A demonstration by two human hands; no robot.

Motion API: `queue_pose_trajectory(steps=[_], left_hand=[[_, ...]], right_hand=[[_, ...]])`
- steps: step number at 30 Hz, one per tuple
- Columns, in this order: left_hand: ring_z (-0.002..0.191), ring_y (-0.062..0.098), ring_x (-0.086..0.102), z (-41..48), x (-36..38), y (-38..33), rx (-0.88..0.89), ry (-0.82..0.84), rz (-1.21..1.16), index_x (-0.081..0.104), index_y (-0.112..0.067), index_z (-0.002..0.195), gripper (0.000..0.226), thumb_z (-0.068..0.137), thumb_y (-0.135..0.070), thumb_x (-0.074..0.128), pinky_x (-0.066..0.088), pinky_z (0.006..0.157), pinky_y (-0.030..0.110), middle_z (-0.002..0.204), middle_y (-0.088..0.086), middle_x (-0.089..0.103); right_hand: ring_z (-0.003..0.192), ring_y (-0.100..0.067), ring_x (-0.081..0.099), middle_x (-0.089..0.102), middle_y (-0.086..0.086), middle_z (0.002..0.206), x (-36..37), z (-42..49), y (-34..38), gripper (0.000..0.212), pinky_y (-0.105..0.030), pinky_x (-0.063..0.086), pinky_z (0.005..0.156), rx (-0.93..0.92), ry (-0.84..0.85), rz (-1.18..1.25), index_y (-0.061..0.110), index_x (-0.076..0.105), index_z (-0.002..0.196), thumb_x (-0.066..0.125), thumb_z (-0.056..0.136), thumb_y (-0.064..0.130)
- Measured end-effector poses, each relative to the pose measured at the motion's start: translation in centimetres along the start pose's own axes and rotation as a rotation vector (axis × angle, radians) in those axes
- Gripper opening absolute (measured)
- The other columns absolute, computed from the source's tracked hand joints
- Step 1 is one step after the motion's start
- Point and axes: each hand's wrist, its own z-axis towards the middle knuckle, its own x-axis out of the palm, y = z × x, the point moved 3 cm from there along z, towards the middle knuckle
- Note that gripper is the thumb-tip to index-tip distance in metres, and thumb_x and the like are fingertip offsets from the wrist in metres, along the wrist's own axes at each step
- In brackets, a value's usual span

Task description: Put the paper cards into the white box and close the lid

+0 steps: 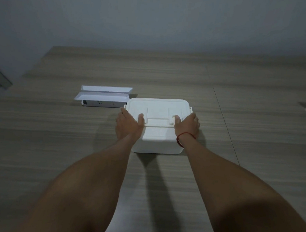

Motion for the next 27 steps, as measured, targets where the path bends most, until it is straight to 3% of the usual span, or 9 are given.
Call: queue_pose_trajectory(steps=[4, 10, 14, 17, 20, 25, 27], left_hand=[[0.135, 0.035, 0.037, 2.5, 0.2, -0.7, 0.0, 0.007, -0.013, 0.022, 0.002, 0.147, 0.08, 0.091, -0.051, 0.045, 0.037, 0.104, 0.046, 0.149, 0.02, 0.037], [0.141, 0.033, 0.029, 4.2, 0.6, -1.1, -0.017, 0.032, -0.005, 0.011, 0.001, 0.151, 0.085, 0.093, -0.052, 0.041, 0.032, 0.11, 0.044, 0.156, 0.018, 0.027], [0.15, 0.026, 0.007, 3.3, 0.2, -1.2, 0.075, 0.049, 0.0, 0.004, -0.005, 0.154, 0.074, 0.097, -0.041, 0.036, 0.013, 0.12, 0.042, 0.163, 0.012, 0.004], [0.151, 0.022, -0.003, 1.0, 0.3, -0.8, 0.176, 0.067, 0.054, 0.005, -0.007, 0.154, 0.065, 0.099, -0.031, 0.029, 0.001, 0.123, 0.042, 0.164, 0.01, -0.001], [0.151, 0.022, -0.004, -2.0, 0.5, -0.3, 0.225, 0.115, 0.084, 0.01, -0.007, 0.154, 0.062, 0.1, -0.034, 0.024, 0.0, 0.123, 0.042, 0.164, 0.01, 0.002], [0.151, 0.023, -0.002, -4.4, 0.5, 0.3, 0.334, 0.088, 0.054, 0.009, -0.009, 0.154, 0.063, 0.101, -0.038, 0.027, 0.002, 0.121, 0.04, 0.164, 0.008, 0.001], [0.151, 0.022, 0.001, -11.0, 2.8, 5.3, 0.282, 0.167, 0.119, 0.01, -0.009, 0.154, 0.063, 0.1, -0.038, 0.028, 0.003, 0.121, 0.04, 0.164, 0.008, 0.003]], right_hand=[[0.128, -0.034, 0.044, 0.047, -0.017, 0.139, 0.8, 2.1, 1.5, 0.062, -0.043, 0.042, 0.099, 0.002, 0.003, -0.012, -0.001, 0.04, 0.13, 0.058, 0.088, 0.042], [0.132, -0.034, 0.04, 0.043, -0.018, 0.143, 1.6, 3.6, 2.4, 0.067, -0.044, 0.04, 0.101, 0.011, 0.023, -0.012, -0.002, 0.036, 0.136, 0.056, 0.09, 0.042], [0.144, -0.033, 0.023, 0.021, -0.018, 0.156, 1.2, 2.5, 2.2, 0.073, -0.043, 0.028, 0.113, -0.06, 0.074, -0.067, -0.004, 0.018, 0.147, 0.046, 0.096, 0.039], [0.149, -0.031, 0.008, 0.011, -0.019, 0.16, 1.0, 0.2, 1.3, 0.069, -0.039, 0.014, 0.12, -0.179, 0.082, -0.201, -0.006, 0.014, 0.149, 0.035, 0.1, 0.037], [0.15, -0.028, 0.001, 0.009, -0.015, 0.161, 0.5, -2.2, 0.4, 0.064, -0.038, 0.007, 0.121, -0.288, 0.139, -0.262, -0.002, 0.016, 0.15, 0.029, 0.101, 0.036], [0.151, -0.024, 0.0, 0.003, -0.007, 0.163, -0.4, -4.7, -0.9, 0.06, -0.043, 0.011, 0.122, -0.408, 0.137, -0.231, 0.009, 0.015, 0.152, 0.033, 0.1, 0.033], [0.151, -0.023, 0.002, 0.0, -0.005, 0.163, 1.2, -10.6, -6.6, 0.06, -0.046, 0.014, 0.121, -0.391, 0.247, -0.303, 0.011, 0.014, 0.152, 0.033, 0.1, 0.033]])
